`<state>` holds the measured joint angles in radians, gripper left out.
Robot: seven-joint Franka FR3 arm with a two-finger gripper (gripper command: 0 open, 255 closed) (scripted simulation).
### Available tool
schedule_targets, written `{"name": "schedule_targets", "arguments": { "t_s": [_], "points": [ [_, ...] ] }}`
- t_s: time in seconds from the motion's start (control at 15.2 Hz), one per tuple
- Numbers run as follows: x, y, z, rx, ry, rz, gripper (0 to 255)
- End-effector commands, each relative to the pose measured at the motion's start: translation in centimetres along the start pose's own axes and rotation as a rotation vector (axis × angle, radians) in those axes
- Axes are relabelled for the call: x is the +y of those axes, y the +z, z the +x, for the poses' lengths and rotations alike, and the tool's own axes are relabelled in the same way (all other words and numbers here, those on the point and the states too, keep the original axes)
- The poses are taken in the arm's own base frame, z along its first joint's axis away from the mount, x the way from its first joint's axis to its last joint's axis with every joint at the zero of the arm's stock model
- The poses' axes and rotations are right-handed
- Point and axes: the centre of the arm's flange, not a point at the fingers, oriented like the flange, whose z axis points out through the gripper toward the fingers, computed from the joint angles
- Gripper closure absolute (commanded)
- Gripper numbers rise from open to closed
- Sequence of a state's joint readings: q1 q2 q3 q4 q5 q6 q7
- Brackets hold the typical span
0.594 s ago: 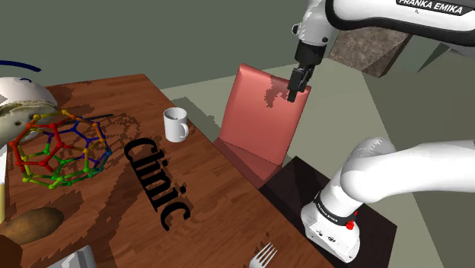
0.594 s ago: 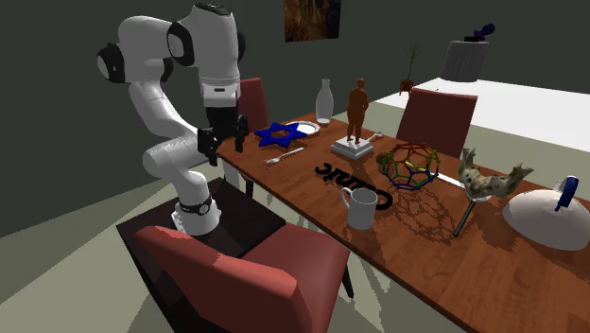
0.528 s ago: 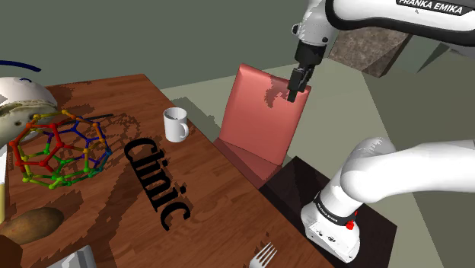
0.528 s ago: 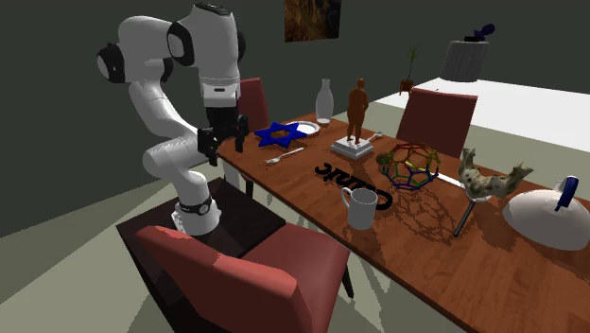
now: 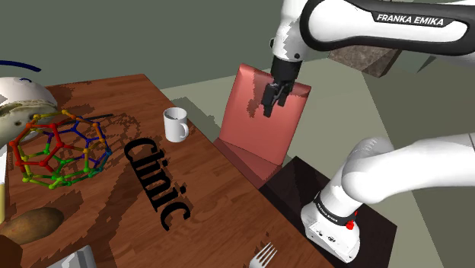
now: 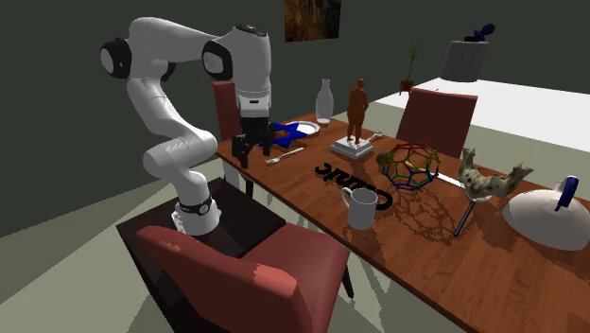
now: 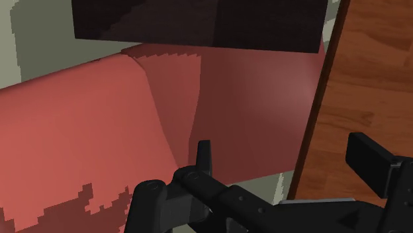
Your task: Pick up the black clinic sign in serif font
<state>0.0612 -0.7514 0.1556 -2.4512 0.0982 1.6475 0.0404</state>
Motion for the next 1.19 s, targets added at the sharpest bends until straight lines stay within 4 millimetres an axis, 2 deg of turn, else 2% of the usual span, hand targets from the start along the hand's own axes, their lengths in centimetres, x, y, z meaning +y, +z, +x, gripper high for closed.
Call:
{"name": "schedule_targets", "arguments": {
  "t_s": [0.0,1.12],
  "points": [
    [-2.2,1.0,1.0,0.002,0.019,0.007,0],
    [-20.3,8.9,10.2,0.011,0.157,0.051,0]
  ]
}}
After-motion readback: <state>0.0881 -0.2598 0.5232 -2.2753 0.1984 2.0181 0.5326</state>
